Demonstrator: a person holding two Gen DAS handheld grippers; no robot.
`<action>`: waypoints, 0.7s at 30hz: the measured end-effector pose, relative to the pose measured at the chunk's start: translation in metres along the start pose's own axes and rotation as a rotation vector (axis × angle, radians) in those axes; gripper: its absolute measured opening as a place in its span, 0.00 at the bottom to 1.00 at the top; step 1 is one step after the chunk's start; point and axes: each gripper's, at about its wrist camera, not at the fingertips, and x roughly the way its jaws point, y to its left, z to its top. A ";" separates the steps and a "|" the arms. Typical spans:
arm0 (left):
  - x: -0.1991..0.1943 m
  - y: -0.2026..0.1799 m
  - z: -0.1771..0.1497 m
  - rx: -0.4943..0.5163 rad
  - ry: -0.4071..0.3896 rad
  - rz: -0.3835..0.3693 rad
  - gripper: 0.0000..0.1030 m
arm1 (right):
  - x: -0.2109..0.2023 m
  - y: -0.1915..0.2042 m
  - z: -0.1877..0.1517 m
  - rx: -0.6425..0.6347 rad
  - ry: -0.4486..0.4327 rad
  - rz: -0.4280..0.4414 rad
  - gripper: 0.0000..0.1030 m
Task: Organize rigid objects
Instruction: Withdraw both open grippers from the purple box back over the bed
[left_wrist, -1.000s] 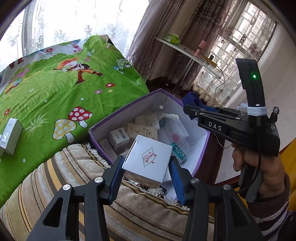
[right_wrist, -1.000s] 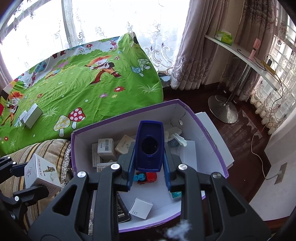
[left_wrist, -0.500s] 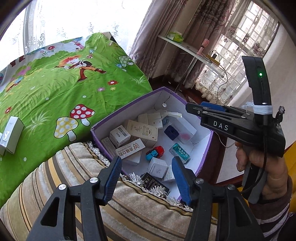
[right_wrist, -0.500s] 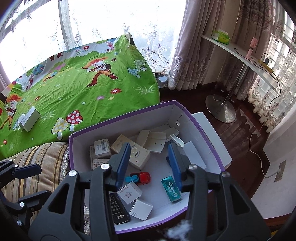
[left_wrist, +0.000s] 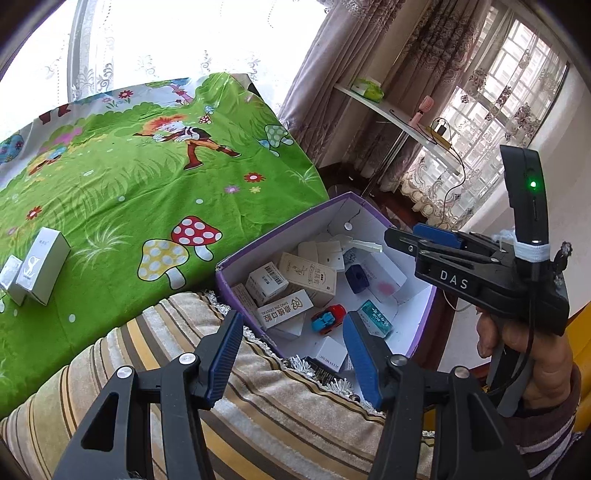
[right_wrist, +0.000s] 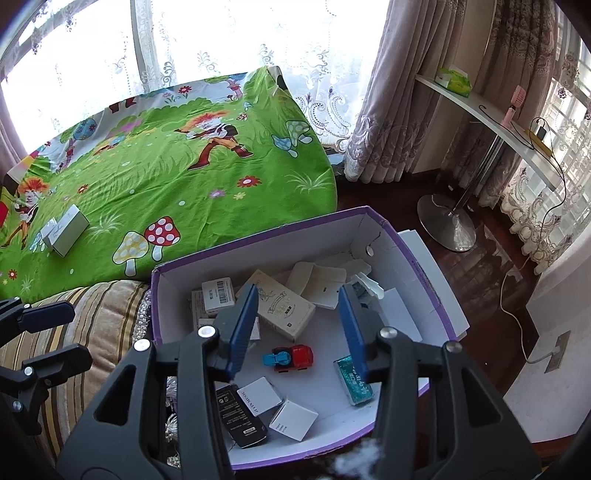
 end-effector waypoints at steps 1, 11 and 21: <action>-0.001 0.003 0.000 -0.004 -0.002 0.001 0.56 | 0.000 0.002 0.001 -0.004 0.001 0.002 0.49; -0.009 0.034 0.005 -0.024 -0.008 0.035 0.56 | 0.009 0.026 0.007 -0.044 0.019 0.019 0.51; -0.020 0.086 0.007 -0.066 -0.002 0.102 0.56 | 0.023 0.062 0.015 -0.103 0.049 0.060 0.55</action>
